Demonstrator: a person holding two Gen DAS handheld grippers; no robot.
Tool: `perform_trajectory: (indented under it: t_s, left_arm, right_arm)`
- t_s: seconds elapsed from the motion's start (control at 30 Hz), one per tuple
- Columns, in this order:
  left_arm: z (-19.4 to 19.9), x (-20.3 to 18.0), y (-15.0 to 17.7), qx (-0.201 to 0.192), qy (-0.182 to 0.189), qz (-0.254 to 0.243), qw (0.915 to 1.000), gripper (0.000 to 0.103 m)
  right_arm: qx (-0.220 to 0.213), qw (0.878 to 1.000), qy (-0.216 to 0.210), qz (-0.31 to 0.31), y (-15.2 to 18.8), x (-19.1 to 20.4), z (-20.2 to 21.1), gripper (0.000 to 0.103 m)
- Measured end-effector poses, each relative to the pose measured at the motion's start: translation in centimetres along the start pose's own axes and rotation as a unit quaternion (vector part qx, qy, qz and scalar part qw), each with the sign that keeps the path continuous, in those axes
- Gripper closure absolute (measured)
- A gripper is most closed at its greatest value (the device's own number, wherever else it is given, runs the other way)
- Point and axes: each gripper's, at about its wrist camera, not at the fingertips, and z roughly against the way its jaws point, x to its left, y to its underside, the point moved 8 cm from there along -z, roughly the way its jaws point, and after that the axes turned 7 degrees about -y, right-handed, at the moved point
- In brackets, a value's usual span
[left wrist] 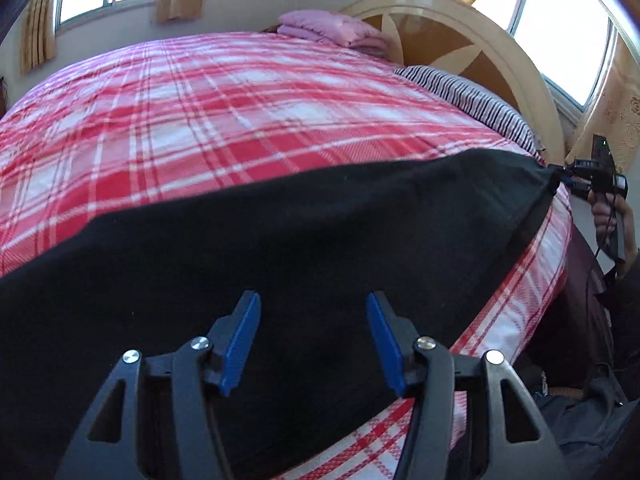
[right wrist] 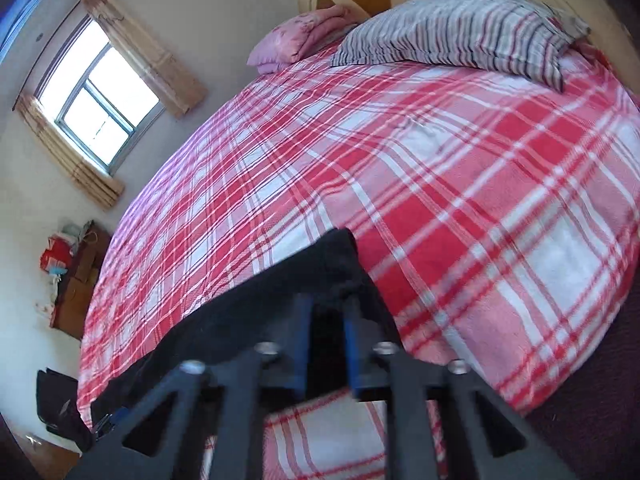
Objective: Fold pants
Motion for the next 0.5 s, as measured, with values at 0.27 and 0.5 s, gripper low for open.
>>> perform_trajectory:
  t_s: [0.27, 0.5]
  left_arm:
    - [0.3, -0.1, 0.2, -0.008, 0.008, 0.006, 0.9999, 0.044]
    - [0.3, 0.2, 0.5, -0.012, 0.016, 0.008, 0.9998, 0.044]
  right_arm:
    - [-0.106, 0.982, -0.059, 0.148, -6.9, 10.1, 3.9, 0.095]
    - [-0.083, 0.985, -0.02, 0.148, -2.0, 4.4, 3.8, 0.095]
